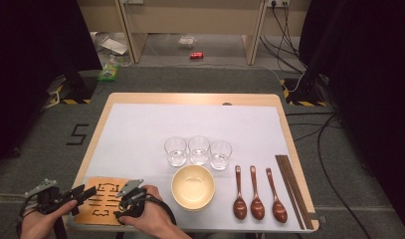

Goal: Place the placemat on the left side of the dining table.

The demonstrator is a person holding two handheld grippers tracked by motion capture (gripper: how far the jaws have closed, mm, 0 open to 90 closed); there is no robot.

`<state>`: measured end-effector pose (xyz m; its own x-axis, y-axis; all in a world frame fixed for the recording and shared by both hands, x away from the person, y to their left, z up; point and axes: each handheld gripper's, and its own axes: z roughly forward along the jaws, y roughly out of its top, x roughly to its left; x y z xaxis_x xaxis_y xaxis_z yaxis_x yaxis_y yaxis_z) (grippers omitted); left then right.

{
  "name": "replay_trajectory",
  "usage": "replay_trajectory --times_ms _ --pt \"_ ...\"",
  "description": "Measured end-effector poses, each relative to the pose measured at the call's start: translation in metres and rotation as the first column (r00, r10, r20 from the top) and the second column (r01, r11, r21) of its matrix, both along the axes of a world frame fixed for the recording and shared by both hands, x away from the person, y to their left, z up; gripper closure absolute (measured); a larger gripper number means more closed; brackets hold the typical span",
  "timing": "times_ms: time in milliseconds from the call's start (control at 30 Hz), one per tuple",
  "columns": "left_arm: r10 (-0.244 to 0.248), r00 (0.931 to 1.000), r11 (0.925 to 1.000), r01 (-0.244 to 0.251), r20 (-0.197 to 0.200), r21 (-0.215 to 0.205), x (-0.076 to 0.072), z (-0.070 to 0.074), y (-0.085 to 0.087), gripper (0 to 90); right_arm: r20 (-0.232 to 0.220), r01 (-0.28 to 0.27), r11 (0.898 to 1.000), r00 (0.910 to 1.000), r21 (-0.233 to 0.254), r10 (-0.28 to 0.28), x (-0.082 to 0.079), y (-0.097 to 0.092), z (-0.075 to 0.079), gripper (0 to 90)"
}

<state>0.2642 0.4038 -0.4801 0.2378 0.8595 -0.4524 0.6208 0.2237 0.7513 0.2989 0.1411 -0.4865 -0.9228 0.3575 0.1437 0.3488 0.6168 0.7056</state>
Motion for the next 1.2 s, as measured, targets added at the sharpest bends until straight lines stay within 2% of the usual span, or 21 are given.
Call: replay_trajectory --times_ms 100,167,233,300,400,467,567,667,767,900,967,1067,1167,1200 --pt "-0.01 0.9991 0.9985 0.012 0.041 -0.054 -0.002 0.01 -0.004 40.2 -0.018 0.004 1.0 0.9998 0.013 -0.004 0.001 -0.001 0.0 37.1" --pt "-0.035 0.9977 0.9946 0.041 0.058 -0.096 -0.003 0.014 -0.009 42.2 -0.02 -0.001 1.0 0.9998 0.016 0.002 0.002 -0.001 0.0 37.3" --pt "-0.044 0.9966 0.9931 0.051 0.07 -0.106 -0.003 0.016 -0.014 43.7 -0.028 0.002 1.0 0.9996 0.018 -0.002 0.001 -0.001 0.0 37.3" --pt "-0.048 0.9964 0.9932 0.055 0.069 -0.102 -0.002 0.015 -0.017 46.2 -0.024 -0.002 1.0 0.9997 0.016 0.003 0.002 0.0 0.0 37.5" --pt "-0.066 0.9959 0.985 0.075 0.061 -0.155 -0.002 0.012 -0.022 53.1 -0.023 -0.006 1.0 0.9997 0.014 0.006 0.002 0.0 0.0 37.5" --pt "-0.067 0.9959 0.9839 0.076 0.061 -0.162 -0.001 0.01 -0.027 56.9 -0.022 -0.007 1.0 0.9997 0.015 0.007 0.003 0.0 0.0 37.8" --pt "-0.052 0.9972 0.982 0.061 0.054 -0.179 0.001 0.008 -0.029 65.3 -0.014 -0.009 1.0 0.9999 0.015 0.009 0.003 -0.001 -0.001 38.6" --pt "-0.035 0.9991 0.9777 0.039 0.026 -0.206 0.002 0.008 -0.029 73.1 -0.007 -0.014 1.0 0.9999 0.015 0.014 0.004 -0.002 -0.001 38.8" --pt "-0.025 0.9994 0.975 0.029 0.023 -0.22 0.003 0.008 -0.03 79.8 -0.01 -0.007 1.0 0.9999 0.011 0.008 0.003 -0.002 0.0 38.8" --pt "-0.017 0.9997 0.9687 0.021 0.018 -0.247 0.002 0.011 -0.031 83.6 0.0 -0.002 1.0 1.0 0.009 0.002 0.003 -0.005 0.001 38.9" --pt "-0.014 0.9994 0.9626 0.022 0.033 -0.27 0.001 0.015 -0.032 85.0 0.005 0.0 1.0 1.0 0.016 0.0 0.003 -0.007 0.004 39.1" --pt "-0.009 0.9981 0.9735 0.022 0.06 -0.227 0.0 0.022 -0.033 85.9 0.016 0.008 1.0 0.9998 0.027 -0.009 0.001 -0.01 0.01 39.4" --pt "-0.007 0.9961 0.9708 0.028 0.088 -0.238 -0.001 0.029 -0.034 85.9 0.048 0.001 0.999 0.9989 0.046 -0.003 -0.001 -0.012 0.02 39.6" --pt "-0.007 0.9952 0.9726 0.029 0.097 -0.231 -0.001 0.032 -0.035 85.9 0.052 0.002 0.999 0.9986 0.054 -0.005 -0.002 -0.013 0.024 39.7"
